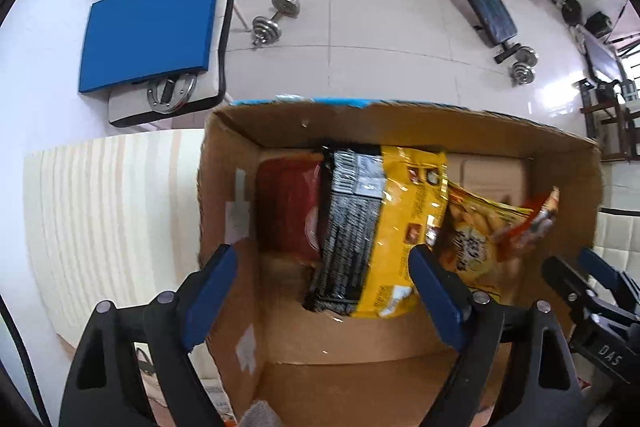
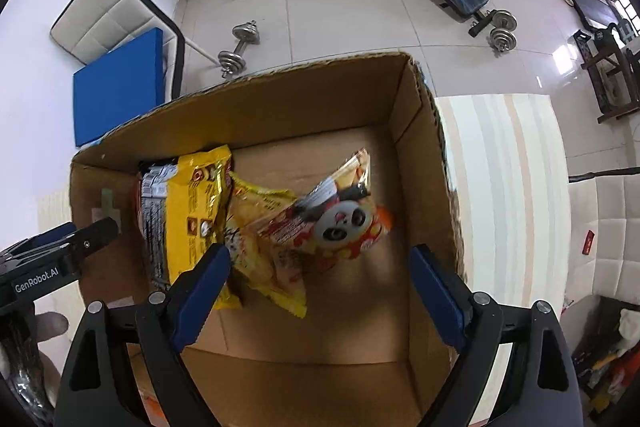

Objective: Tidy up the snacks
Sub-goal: 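Lower both packets into the box and open both tools, then grasp the candy-ball bag with the left tool while the right tool grasps the white wrapped bar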

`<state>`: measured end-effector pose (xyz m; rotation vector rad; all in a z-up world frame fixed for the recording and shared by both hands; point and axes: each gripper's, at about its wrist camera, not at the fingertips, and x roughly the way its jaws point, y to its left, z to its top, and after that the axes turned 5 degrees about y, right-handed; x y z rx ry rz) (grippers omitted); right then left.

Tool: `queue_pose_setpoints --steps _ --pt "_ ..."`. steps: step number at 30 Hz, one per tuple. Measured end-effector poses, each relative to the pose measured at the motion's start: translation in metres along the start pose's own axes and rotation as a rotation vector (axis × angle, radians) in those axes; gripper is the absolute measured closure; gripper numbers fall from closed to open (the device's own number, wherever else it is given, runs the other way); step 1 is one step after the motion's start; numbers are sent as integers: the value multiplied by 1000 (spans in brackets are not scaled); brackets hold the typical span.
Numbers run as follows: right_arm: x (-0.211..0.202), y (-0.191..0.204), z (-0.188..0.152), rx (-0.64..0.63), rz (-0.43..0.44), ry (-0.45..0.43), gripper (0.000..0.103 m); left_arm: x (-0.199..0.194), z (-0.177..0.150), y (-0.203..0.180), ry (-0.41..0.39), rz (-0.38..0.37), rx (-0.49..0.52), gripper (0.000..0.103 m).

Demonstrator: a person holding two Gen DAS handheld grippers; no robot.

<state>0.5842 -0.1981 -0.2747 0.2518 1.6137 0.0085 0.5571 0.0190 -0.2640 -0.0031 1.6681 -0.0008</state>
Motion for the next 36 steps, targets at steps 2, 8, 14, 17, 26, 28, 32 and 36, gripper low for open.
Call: queue_pose_setpoints --steps 2,8,14,17,26,28,32,36 --pt "-5 4 -8 -19 -6 -10 10 -6 -8 -2 -15 -12 2 16" --pt "-29 14 -40 -70 12 -55 9 -39 -44 -3 -114 -24 -4 16" --pt "-55 24 -84 -108 53 -105 9 -70 -91 -2 -212 -33 -13 16" --pt "-62 26 -109 -122 83 -111 9 -81 -118 -2 -252 -16 -12 16" --pt "-28 43 -200 -361 7 29 9 -59 -223 14 -248 -27 -128 16" --pt "-5 48 -223 -467 -47 117 9 -40 -256 18 -218 -11 -165 16" --pt "41 55 -258 -638 -172 233 9 12 -315 31 -99 -7 -261 16" --pt "87 68 -282 -765 -257 329 9 63 -358 47 32 -27 -345 16"
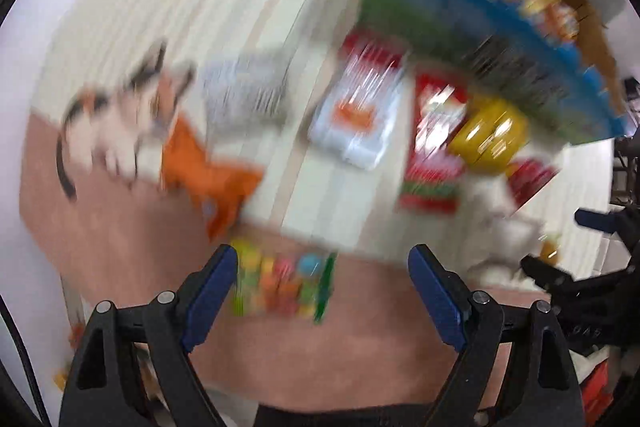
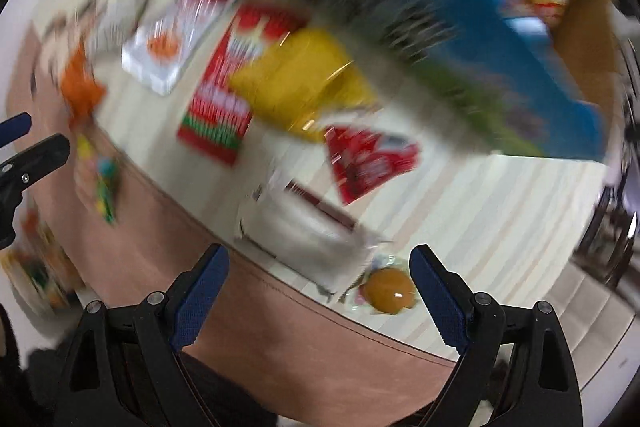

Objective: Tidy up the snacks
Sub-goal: 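Grasp the candy-ball bag with the left tool while the right tool grasps the white wrapped bar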

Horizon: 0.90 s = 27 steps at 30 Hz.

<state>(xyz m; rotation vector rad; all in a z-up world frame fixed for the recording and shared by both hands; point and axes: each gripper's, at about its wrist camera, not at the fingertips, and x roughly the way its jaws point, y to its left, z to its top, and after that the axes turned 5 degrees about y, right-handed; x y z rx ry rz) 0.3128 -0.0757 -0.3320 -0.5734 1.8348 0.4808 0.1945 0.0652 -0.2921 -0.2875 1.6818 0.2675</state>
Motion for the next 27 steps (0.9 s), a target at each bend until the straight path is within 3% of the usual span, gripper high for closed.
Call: queue_pose_setpoints --steps 6,8,10,14,16,18,20,27 --pt "52 33 14 -166 -172 115 12 38 -26 23 66 19 -55 16" --pt "63 36 14 -191 -225 137 22 43 -30 30 76 18 -68 16" --pt "68 33 13 -144 -181 163 32 46 -36 38 78 12 -84 16" --pt "72 13 5 74 1 199 36 47 -41 54 86 -22 -112 16" --pt "79 -2 -3 246 198 237 36 48 -43 64 101 -53 -118 16" --pt "82 -7 -6 302 279 233 33 50 -41 70 114 -83 -127 16" --pt "82 -7 -5 298 271 223 20 54 -36 74 129 -108 -121 16" --pt "89 3 -10 337 234 173 18 82 -24 61 203 -63 -17 16"
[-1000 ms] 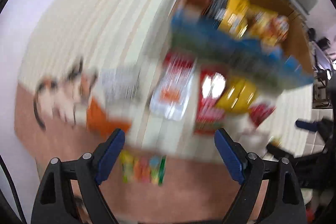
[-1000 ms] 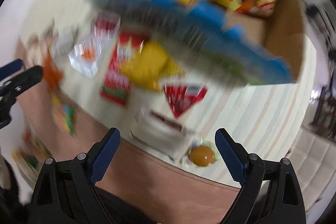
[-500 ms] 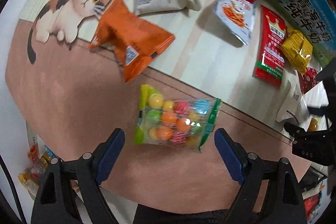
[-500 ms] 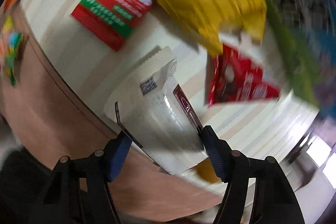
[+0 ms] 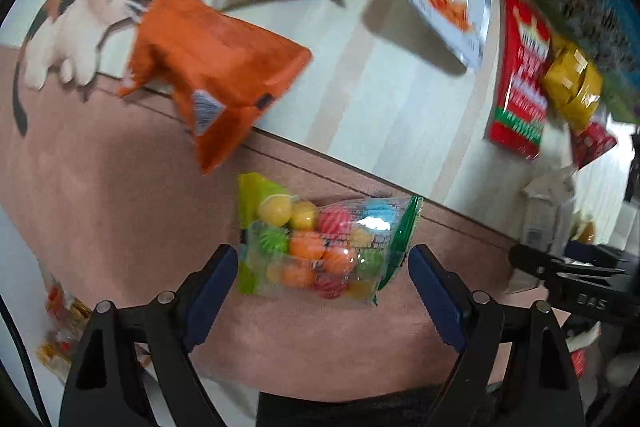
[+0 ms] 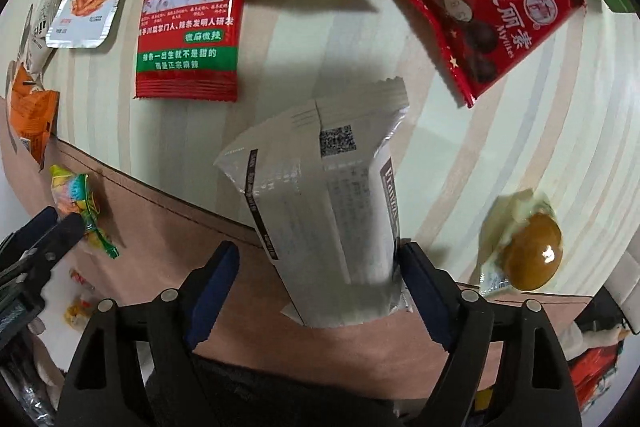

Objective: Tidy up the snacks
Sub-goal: 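Grasp the candy-ball bag with the left tool while the right tool grasps the white wrapped bar, then carry both items into the box and open both tools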

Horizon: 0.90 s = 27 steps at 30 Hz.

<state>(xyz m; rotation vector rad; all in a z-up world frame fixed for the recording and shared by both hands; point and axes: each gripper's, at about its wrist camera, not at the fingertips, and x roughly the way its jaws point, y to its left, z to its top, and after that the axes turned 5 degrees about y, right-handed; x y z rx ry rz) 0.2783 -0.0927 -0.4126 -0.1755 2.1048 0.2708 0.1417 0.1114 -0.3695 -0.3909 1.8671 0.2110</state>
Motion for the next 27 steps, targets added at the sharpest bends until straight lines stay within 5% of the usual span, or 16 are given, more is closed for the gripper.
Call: queue_pose_setpoints --steps 9,11,18,27 --pt "25 23 -17 58 -18 -66 21 17 4 -5 -9 42 23 20" --pt "21 19 -24 85 -48 -102 35 13 10 -6 -19 34 15 27" --pt "16 5 -44 164 31 -164 42 8 -1 -11 -50 67 17 42" --pt "-26 -17 -55 196 122 -208 49 -14 5 -35 -88 44 53 44"
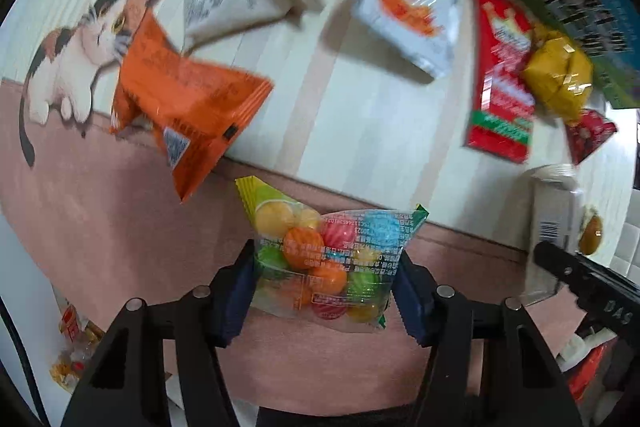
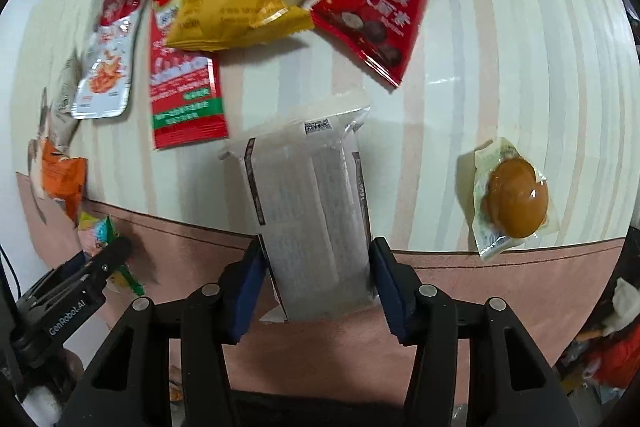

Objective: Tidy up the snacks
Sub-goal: 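Carry both items into the box and open both tools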

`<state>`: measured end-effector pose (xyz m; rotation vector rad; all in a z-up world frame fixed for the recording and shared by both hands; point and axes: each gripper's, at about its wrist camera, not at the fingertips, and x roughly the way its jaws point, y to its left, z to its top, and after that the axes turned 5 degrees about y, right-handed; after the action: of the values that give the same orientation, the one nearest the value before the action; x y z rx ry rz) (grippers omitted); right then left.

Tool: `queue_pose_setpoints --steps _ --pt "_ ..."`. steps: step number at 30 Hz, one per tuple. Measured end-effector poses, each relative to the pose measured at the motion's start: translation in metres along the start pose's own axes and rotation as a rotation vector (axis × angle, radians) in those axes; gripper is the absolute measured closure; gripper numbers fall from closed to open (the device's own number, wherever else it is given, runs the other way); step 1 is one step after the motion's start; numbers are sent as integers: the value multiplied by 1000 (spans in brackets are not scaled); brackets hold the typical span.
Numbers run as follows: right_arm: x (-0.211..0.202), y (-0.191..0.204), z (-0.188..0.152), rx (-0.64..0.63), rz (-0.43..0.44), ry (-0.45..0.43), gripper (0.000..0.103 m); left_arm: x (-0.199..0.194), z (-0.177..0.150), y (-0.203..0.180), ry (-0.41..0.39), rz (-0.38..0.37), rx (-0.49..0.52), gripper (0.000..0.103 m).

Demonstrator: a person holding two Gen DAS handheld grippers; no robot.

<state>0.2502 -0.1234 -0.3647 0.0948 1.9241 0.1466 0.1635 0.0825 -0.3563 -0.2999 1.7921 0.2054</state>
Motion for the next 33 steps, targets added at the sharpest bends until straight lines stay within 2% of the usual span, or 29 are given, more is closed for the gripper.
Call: queue_pose_setpoints --steps 2,7,15,21,27,30,33 --pt "-9 1 -5 -8 3 -13 50 -11 2 -6 -19 -13 14 44" --pt "-36 0 -1 6 83 -46 53 -50 6 -29 -89 -44 69 44" --pt "-137 -12 3 22 233 -193 54 -139 21 -70 -221 -140 165 44" --pt "-200 -5 26 41 323 -319 54 -208 59 -104 -283 -181 245 44" --pt "-240 -6 74 75 291 -411 54 -229 123 -132 -281 -167 289 44" --pt "-242 -12 100 99 236 -427 54 -221 158 -145 -237 -152 301 44" --pt "-224 -14 129 121 196 -412 54 -202 192 -156 -164 -153 294 44"
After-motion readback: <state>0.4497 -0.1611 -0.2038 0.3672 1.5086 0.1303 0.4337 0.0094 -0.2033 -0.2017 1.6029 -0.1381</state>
